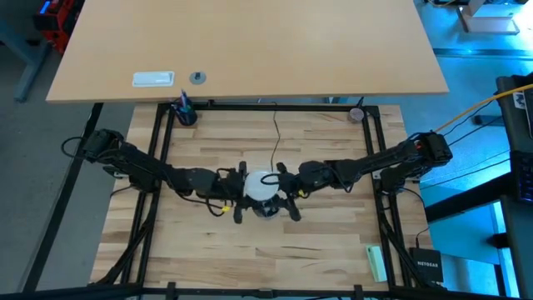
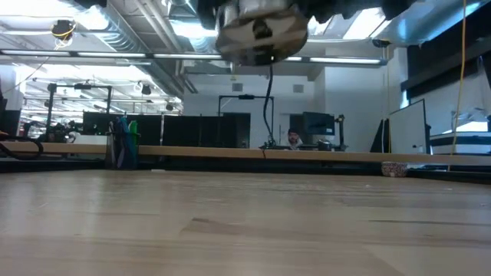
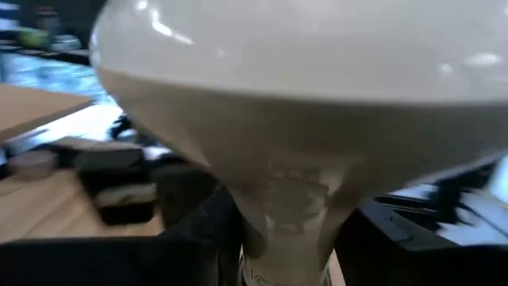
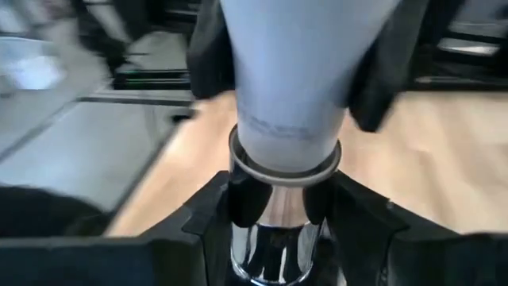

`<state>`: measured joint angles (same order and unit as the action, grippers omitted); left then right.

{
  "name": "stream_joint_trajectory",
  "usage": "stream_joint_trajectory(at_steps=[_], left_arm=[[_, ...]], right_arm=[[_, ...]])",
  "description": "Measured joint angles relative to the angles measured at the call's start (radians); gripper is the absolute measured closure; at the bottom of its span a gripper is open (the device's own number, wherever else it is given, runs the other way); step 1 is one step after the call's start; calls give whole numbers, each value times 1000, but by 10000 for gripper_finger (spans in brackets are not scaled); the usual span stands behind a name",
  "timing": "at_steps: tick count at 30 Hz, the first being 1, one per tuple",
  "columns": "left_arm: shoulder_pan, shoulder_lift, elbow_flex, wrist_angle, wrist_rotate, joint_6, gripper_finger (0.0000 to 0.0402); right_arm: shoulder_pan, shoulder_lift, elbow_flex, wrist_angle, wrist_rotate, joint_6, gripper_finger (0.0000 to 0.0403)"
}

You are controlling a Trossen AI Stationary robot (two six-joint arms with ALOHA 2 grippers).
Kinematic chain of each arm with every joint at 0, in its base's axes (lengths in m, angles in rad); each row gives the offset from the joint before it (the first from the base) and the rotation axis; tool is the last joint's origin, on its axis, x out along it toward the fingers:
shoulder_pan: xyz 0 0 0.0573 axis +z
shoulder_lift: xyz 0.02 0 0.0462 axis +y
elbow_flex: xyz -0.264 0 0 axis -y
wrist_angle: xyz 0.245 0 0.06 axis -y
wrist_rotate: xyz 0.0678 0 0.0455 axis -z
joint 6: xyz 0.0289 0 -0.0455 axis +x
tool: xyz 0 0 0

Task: Screw lightbulb
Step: Remove the lightbulb from the lamp

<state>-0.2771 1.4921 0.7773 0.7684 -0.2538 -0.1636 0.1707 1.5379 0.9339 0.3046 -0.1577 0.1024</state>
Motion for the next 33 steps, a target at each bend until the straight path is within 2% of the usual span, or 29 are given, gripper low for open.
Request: stream_joint_trajectory(at_steps=[2,4,8,10,12,15,18,21,24,26,29,31,33], left_arm=[[0,0,0,-15,-65,-11,262],[1,0,0,-31,-137,-15,262],[1,4,2,-35,-304,-35,262],[-1,9,3,-14,-372,-40,262],[-3,16,4,-2,-404,-60,262],[-5,17,4,-11,-414,-61,262],[-19,15,3,-24,-388,-46,262],[-36,15,-2,-51,-365,-15,262],[-41,-3,0,-12,-277,22,262],[-38,-8,0,8,-174,46,262],[-29,-7,0,73,33,72,262],[-27,-8,0,118,133,76,262],[-25,-9,0,117,154,78,262]], right_arm=[[8,-1,1,-20,102,4,235],[25,-1,1,-29,252,20,235],[69,4,42,-112,641,62,235],[77,8,60,-122,740,32,235],[81,8,71,-130,760,17,235],[76,8,78,-139,708,-12,227],[75,-4,97,-187,592,-40,169],[75,-55,137,-317,475,-53,108],[75,-98,156,-428,350,-100,75],[59,-123,153,-435,200,-129,70],[26,-129,136,-383,-32,-109,76],[9,-102,110,-295,-89,-81,89],[8,-68,91,-201,-143,-59,102]])
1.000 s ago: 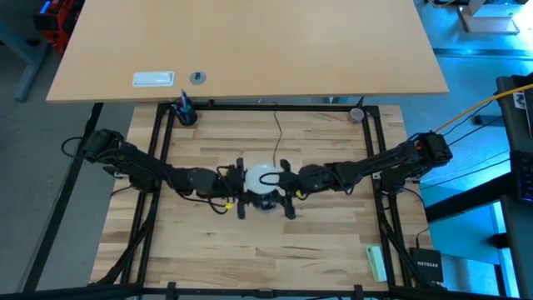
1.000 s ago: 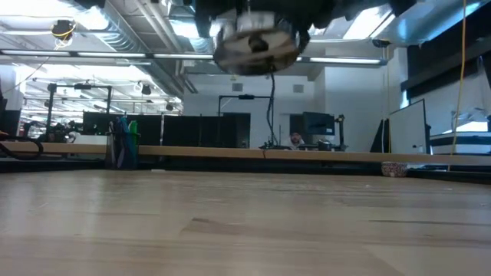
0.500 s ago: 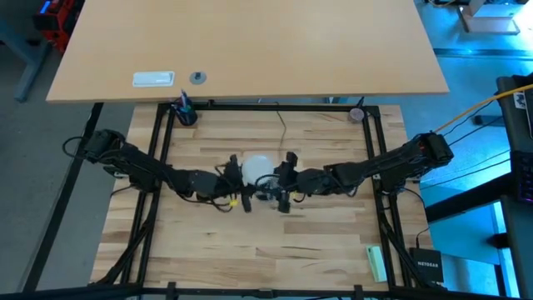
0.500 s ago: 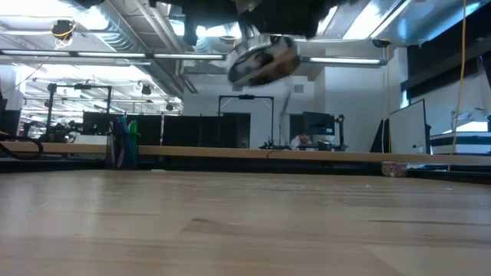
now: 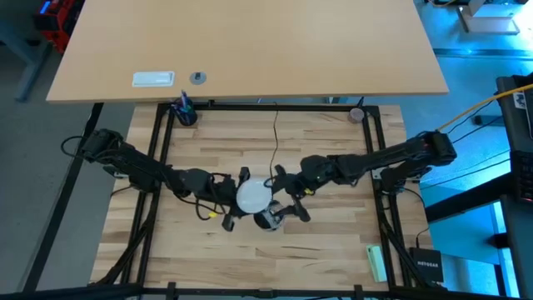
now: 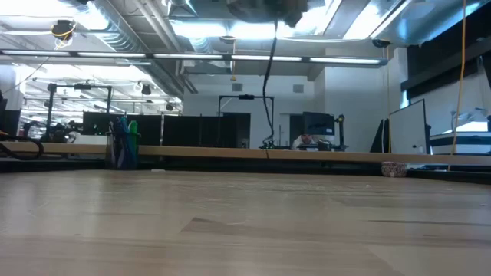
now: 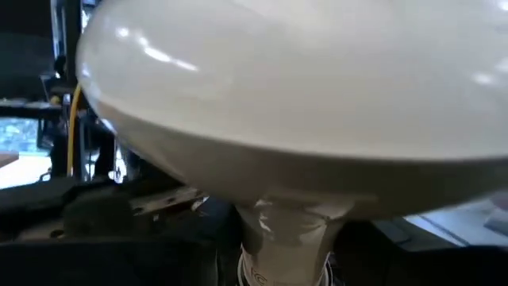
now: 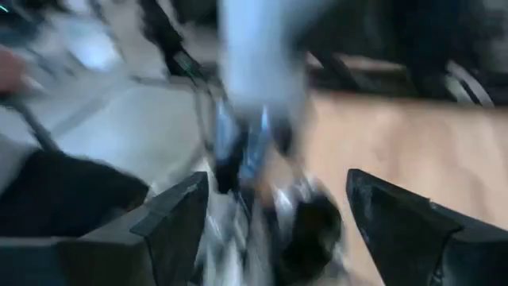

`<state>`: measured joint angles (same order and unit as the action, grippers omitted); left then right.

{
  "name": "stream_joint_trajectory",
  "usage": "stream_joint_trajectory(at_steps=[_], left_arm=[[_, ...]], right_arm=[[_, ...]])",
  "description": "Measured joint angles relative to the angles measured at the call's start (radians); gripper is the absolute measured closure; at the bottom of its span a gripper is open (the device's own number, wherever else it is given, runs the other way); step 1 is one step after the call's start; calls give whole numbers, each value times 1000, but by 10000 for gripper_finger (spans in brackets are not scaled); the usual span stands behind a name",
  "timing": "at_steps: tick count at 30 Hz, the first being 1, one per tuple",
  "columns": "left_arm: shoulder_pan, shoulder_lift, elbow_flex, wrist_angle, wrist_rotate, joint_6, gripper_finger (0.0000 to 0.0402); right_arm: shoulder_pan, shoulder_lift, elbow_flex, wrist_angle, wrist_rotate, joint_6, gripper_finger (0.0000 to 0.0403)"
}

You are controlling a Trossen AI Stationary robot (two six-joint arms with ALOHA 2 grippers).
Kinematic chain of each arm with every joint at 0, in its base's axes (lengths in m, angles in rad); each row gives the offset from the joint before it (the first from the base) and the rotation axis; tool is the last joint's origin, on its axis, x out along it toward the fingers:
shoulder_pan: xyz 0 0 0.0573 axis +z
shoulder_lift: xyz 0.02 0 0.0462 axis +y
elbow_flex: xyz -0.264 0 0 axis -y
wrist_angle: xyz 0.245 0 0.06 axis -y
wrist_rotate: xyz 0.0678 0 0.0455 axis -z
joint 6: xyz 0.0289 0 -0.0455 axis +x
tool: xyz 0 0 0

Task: Screw lightbulb
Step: Remove the lightbulb from the lamp

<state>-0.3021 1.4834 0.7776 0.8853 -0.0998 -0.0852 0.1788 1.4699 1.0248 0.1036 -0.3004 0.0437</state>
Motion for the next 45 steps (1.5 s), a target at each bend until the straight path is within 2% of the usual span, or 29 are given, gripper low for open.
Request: stream_joint_trajectory(at_steps=[4,7,12,14,17,21,25,27,29,33,36,38,41,43,45], left_arm=[[2,2,0,-22,9,-8,263],[1,1,0,-40,9,-12,263],[3,1,0,-49,-9,-12,262],[3,2,-2,-57,-38,-12,262],[0,1,-2,-71,-162,-17,263],[0,7,-2,-88,-381,-35,262],[2,40,21,-78,-529,-69,262],[-3,73,51,-77,-625,-89,263],[-14,105,85,-83,-704,-92,263],[-29,124,126,-145,-773,-87,263],[-37,114,125,-168,-772,-71,263],[-45,107,126,-170,-749,-64,263],[-57,85,125,-184,-694,-28,263],[-61,72,125,-175,-606,2,263],[-58,61,125,-163,-497,37,263]], right_arm=[[3,65,-3,176,-110,28,125],[2,100,-5,215,-143,67,148],[2,108,-4,189,-81,78,226],[3,102,-4,163,-32,72,233],[18,73,-4,97,127,45,233],[59,60,-4,27,488,47,233],[75,69,-4,17,799,79,233],[75,72,-6,13,889,71,233],[74,76,-7,19,935,61,233],[73,78,-8,27,927,46,233],[69,68,-8,4,852,40,232],[69,45,-8,-24,769,31,194],[68,-29,-6,-101,603,22,113],[62,-81,-3,-148,504,19,72],[51,-115,-3,-184,381,7,51]])
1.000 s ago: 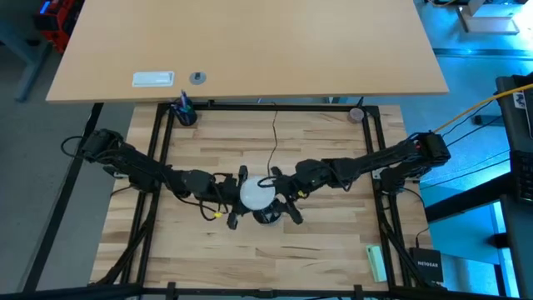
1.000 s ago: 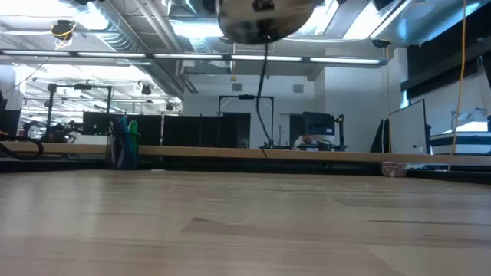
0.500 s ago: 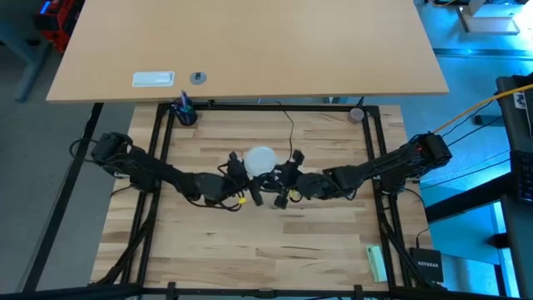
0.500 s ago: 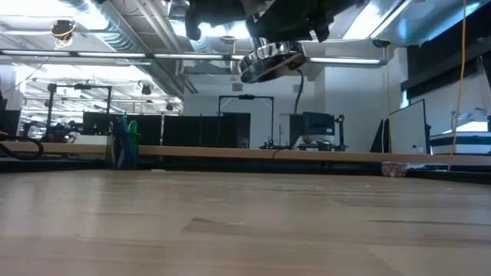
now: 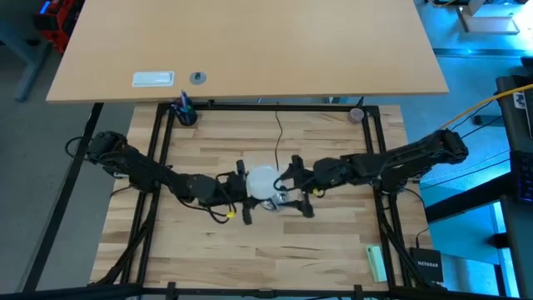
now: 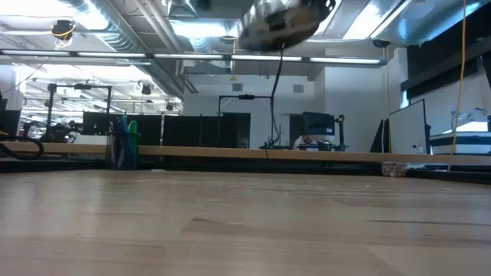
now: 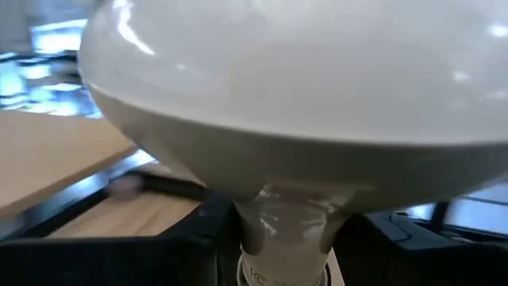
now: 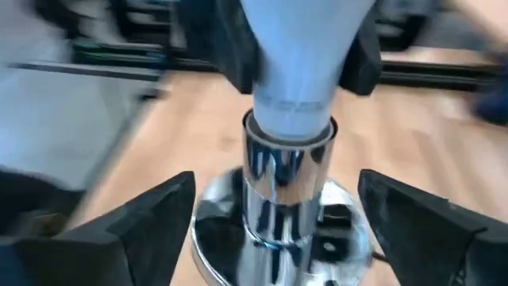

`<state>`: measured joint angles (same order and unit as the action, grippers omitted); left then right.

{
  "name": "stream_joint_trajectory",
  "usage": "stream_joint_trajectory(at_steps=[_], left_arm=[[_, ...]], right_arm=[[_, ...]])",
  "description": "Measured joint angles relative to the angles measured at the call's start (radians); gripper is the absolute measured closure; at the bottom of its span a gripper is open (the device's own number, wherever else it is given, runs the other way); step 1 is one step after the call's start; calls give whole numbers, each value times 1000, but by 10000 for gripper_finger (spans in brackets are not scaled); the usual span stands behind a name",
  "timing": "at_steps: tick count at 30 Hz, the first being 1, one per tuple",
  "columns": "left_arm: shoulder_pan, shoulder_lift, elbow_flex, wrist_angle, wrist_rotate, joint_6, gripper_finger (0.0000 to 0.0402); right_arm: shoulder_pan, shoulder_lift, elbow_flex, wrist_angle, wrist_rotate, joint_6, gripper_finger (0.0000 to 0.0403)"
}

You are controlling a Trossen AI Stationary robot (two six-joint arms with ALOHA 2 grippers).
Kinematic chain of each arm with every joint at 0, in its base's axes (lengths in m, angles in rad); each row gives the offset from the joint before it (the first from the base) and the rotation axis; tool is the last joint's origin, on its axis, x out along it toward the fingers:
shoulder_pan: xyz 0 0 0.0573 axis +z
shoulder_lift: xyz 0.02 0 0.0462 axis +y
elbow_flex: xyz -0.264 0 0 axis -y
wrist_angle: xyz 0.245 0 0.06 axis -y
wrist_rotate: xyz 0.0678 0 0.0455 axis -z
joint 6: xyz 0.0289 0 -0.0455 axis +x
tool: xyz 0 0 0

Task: Screw lightbulb
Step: Remove the lightbulb from the lamp

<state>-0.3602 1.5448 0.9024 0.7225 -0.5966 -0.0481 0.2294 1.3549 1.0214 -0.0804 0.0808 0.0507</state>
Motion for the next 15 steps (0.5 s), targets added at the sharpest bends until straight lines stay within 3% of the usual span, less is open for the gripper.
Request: stream_joint_trajectory(at_steps=[3,7,11,15], left_arm=[[17,-1,0,32,179,23,263],[50,-1,-1,48,411,22,263],[74,-1,-1,49,493,18,263],[94,0,-1,40,508,-10,263]], right_arm=[[-19,-13,0,31,-180,0,49],[-37,29,0,91,-323,-5,78],[-41,100,-2,173,-466,-2,111],[-42,151,-1,204,-502,28,146]])
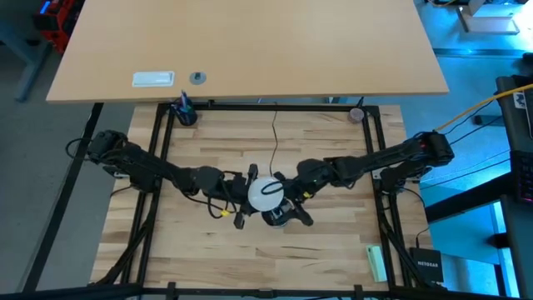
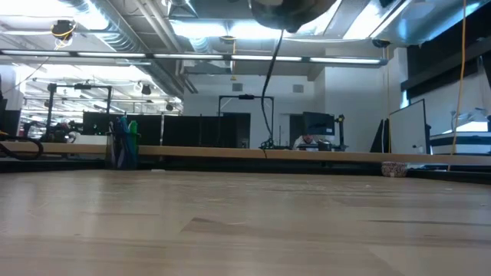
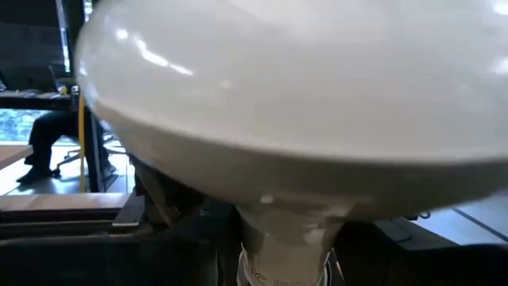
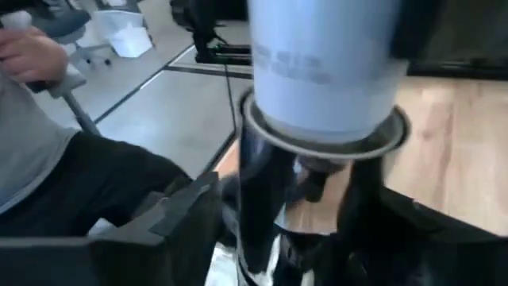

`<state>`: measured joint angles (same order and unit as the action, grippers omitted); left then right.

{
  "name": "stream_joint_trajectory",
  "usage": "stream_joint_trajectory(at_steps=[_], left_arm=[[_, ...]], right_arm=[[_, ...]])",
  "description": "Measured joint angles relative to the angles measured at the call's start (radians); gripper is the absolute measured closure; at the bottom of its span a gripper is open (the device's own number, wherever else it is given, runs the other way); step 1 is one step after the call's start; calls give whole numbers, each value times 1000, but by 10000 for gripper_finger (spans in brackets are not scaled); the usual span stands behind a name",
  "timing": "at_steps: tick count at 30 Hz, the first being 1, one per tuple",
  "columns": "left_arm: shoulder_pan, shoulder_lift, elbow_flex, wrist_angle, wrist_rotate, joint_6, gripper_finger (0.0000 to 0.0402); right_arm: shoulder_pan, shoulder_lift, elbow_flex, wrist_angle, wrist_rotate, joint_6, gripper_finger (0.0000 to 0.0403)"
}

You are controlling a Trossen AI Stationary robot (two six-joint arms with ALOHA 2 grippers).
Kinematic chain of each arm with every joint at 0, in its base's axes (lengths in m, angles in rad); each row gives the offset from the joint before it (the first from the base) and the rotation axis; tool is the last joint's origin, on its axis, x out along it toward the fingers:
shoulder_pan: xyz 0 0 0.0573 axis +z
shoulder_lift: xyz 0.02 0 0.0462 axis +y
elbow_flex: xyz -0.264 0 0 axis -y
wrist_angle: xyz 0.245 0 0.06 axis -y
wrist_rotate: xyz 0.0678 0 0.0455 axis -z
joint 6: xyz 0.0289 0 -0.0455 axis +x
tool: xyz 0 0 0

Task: Screw lightbulb
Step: Remove the lightbulb from the lamp

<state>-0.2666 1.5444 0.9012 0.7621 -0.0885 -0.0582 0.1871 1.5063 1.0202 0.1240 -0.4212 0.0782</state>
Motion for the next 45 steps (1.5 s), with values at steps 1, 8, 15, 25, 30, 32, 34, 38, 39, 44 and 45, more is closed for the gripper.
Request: stream_joint_trajectory(at_steps=[1,8,15,25,30,32,34,38,39,44,45], left_arm=[[3,0,0,-2,0,-4,263],[6,0,-2,-28,-117,-21,263],[-3,44,2,-6,-536,-102,263],[0,107,25,46,-759,-164,263],[-1,93,25,30,-760,-143,263],[-7,91,23,24,-744,-131,263],[-14,83,23,19,-706,-109,263],[-17,68,24,35,-580,-63,263],[-15,62,24,34,-525,-47,263],[10,47,24,40,-159,19,263],[15,47,24,45,-91,22,263]], right_arm=[[0,5,0,-2,11,1,158],[2,-29,0,-115,241,-8,226],[34,-39,-1,-204,876,59,226],[36,16,-3,-154,1115,44,226],[33,-11,23,-209,953,0,173],[34,-42,58,-295,857,-4,119],[34,-70,86,-387,749,-10,74],[25,-123,105,-484,545,-35,36],[19,-132,104,-486,495,-41,36],[-23,-133,41,-374,258,-47,65],[-31,-131,18,-314,206,-46,74]])
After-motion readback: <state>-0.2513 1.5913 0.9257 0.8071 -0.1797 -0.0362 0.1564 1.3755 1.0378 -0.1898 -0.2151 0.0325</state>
